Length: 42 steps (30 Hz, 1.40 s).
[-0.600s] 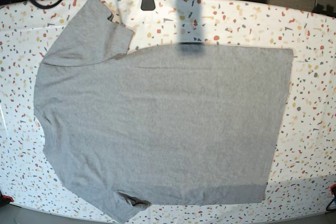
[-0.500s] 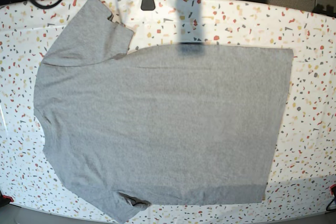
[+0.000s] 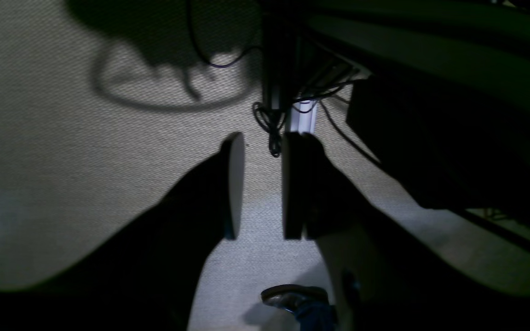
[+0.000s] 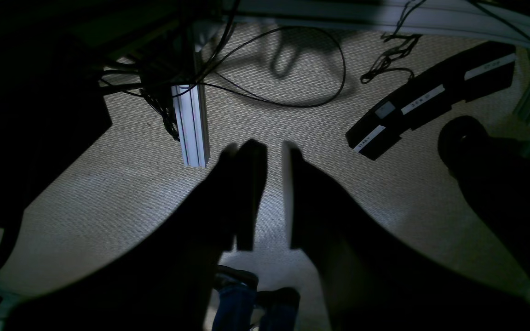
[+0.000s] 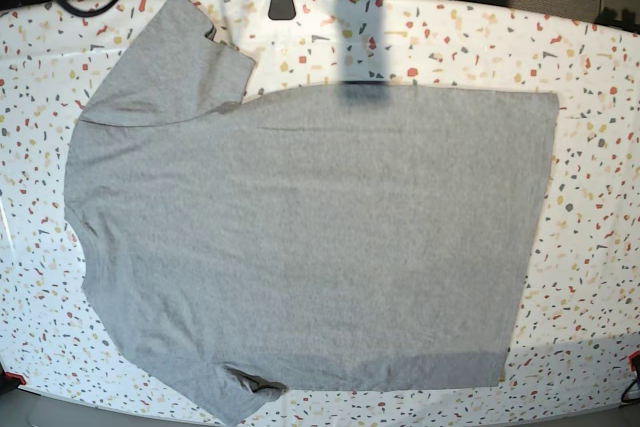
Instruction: Fold the T-shirt properly
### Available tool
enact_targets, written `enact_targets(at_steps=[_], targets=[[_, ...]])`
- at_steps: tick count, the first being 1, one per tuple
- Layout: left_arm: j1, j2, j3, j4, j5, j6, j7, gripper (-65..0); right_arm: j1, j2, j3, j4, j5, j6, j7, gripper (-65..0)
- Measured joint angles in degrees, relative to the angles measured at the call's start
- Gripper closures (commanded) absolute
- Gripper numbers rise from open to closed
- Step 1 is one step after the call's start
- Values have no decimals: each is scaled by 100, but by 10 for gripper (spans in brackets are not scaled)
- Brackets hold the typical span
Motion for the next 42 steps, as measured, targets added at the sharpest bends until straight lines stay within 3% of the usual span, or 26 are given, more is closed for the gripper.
enact_targets(at_steps=[8,14,22,28,34,38,42], targets=[[0,0,0,0,0,2,-2,-146,-2,0,0,0,0,0,2,-116],[61,0,0,4,0,2,-315,-146,-66,11,0,2,-175,0,4,-116],[752,4,0,605,2,0,-494,-146,-640,59,0,452,-271,59,57,-116],[1624,20,42,2081,17,0,190,-146,-1661,323,-4,1932,-245,487,35,-116],[2736,-50,616,4048,20,-9,553,-146,-3112,597,-9,4046,378,804,26,-116],[3508,-210,1132,5204,28,-26,629,-146,-4116,776,-33,5495,389,855,24,-116],[4028,-505,1517,6258,483,-26,793,-146,-5088,1174,-28,6826,501,820,-22,-116]])
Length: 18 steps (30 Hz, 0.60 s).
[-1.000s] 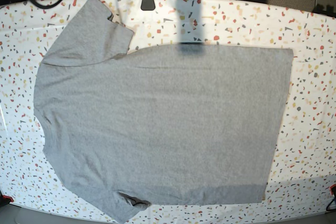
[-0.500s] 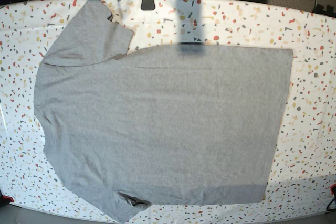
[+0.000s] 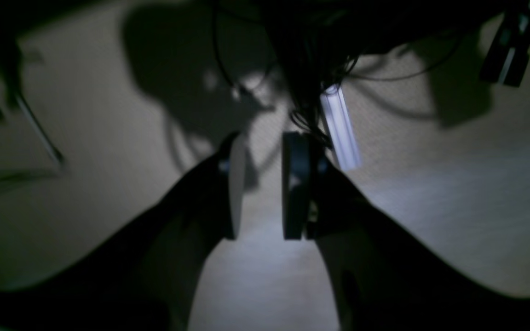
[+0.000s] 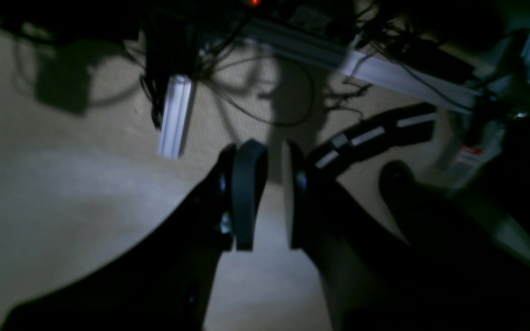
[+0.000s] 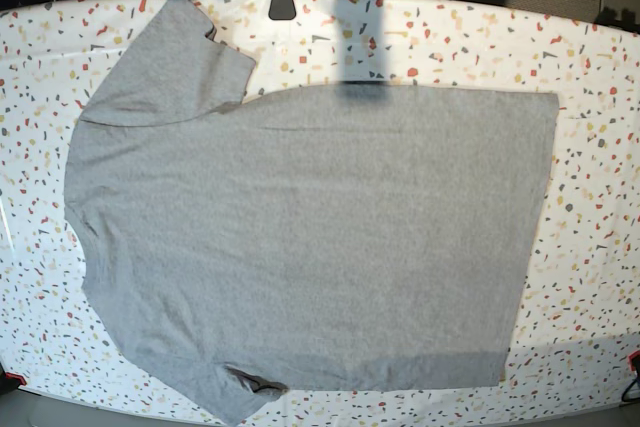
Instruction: Fold the T-shirt properly
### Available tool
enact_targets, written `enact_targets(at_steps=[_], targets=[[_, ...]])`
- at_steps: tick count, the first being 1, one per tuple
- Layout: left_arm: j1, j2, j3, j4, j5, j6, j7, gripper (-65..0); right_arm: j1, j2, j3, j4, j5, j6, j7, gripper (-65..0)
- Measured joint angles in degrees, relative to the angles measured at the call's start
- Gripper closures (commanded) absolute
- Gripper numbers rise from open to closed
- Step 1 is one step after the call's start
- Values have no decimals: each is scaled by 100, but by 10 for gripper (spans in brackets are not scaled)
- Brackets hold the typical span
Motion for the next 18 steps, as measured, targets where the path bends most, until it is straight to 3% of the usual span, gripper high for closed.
enact_targets(at_steps=[5,9,14,18], targets=[[411,-391,138,1154,442,-9,560,-146,-973,682,0,1436,299,24,-129,-116],[658,-776,144,2103,905,-7,863,-146,-1517,1215,24,2341,251,7,-562,-116],[796,-1335,133,3213,1147,11,1335,-146,-1685,1729,120,3156,260,-28,-953,-116],[798,-1615,144,3919,1270,2,1351,-147,-1676,1956,343,3644,267,-26,-981,-116]])
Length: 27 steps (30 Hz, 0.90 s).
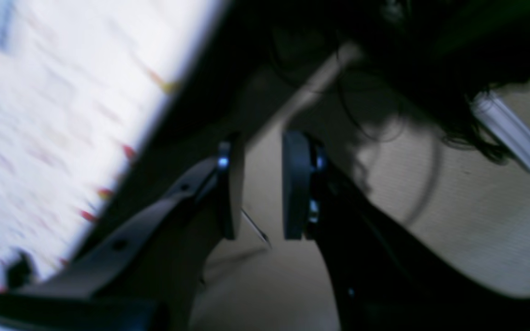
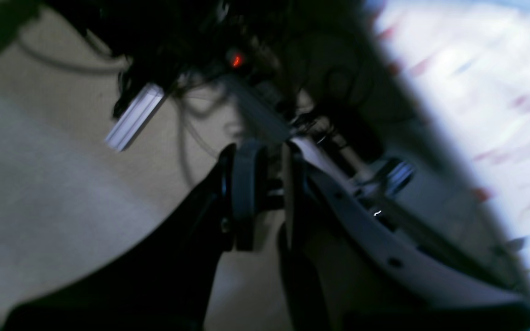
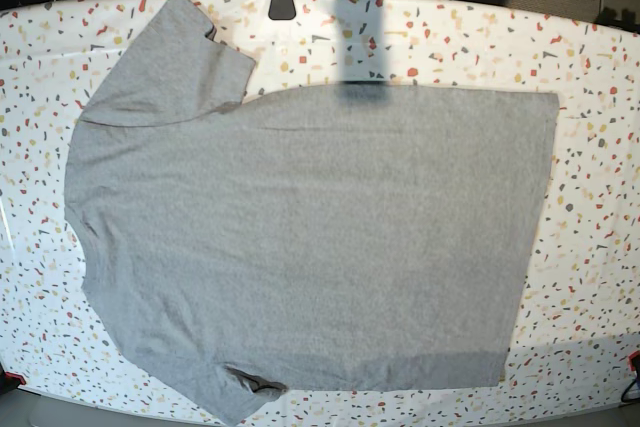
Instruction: Fold the T-shirt properly
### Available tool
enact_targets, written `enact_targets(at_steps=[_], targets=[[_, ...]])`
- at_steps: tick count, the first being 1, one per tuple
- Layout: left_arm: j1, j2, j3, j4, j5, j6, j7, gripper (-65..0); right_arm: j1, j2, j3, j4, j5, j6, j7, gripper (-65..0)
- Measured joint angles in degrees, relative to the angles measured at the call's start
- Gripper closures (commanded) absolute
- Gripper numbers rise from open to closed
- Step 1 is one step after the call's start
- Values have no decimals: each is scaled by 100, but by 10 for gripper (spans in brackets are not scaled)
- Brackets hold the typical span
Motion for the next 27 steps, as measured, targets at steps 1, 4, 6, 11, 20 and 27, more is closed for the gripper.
enact_targets(at_steps=[1,4,6,11,20,27], targets=[[-7,-63,0,127,212,-9,-11,-147,-4,28,72,92,0,-4,-37,-116],[-68,-221,-2,356,752,-2,-109,-162,-24,44,389,348,4,-236,-37,-116],[-223,-284,0,402,940,-24,-116,-186,-11,61,586,483,-2,-234,-52,-116],[-835,-385,7,400,1093,-164,-98,-205,-15,315,933,669,0,-221,-59,-117],[-1884,-984,20,328,776,-750,-109,-205,-26,881,960,675,9,-214,-208,-117],[-2632,-1235,31,-750,699,-1163,-560,-205,61,861,960,675,11,-337,-291,-117]])
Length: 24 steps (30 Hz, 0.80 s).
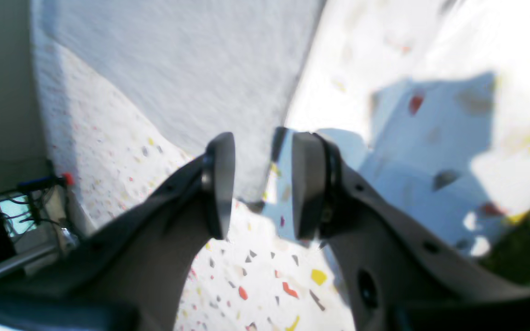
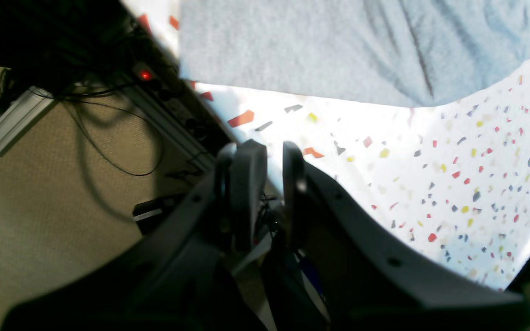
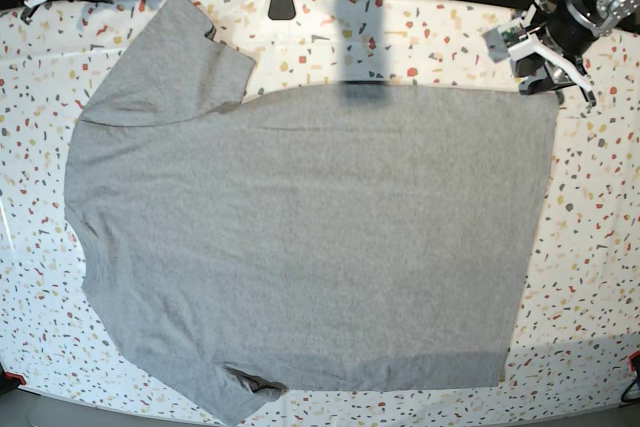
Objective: Fold the T-shirt properly
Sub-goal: 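Move both grippers down to the shirt's shoulder and hem corners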
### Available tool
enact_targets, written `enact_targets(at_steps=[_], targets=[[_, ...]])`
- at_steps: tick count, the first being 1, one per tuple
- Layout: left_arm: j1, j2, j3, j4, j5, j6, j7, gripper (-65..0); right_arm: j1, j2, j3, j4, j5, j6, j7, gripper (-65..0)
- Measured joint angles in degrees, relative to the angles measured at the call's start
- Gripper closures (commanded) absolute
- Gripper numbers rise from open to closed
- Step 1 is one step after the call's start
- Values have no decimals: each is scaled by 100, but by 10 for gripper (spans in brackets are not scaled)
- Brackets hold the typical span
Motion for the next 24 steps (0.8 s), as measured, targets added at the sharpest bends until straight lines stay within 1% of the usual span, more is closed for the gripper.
enact_targets(at_steps=[2,4,9,11,13,14,17,21,24], targets=[[-214,-11,0,-280,39,22,-26,-205,59,9,0,0,0,-162,-4,-117],[-424,-11,0,-564,66,46,-7,-205,153,4,0,0,2,-201,0,-117],[-632,-11,0,-960,48,118,-39,-205,341,-72,0,0,4,-216,-44,-117],[-671,-11,0,-1016,50,118,-70,-205,387,-136,0,0,7,-225,-76,-117],[-671,-11,0,-1049,52,122,-192,-205,387,-138,0,0,4,-254,-87,-117],[-675,-13,0,-1054,52,122,-210,-205,387,-140,0,4,4,-326,-94,-117],[-813,-11,39,-1073,52,103,-199,-205,387,-138,0,74,2,-376,-109,-117],[-979,-13,219,-1082,59,101,-170,-205,387,-136,0,225,4,-374,-153,-117],[-1187,-11,476,-1143,66,116,-149,-204,387,-138,0,354,2,-374,-326,-117]])
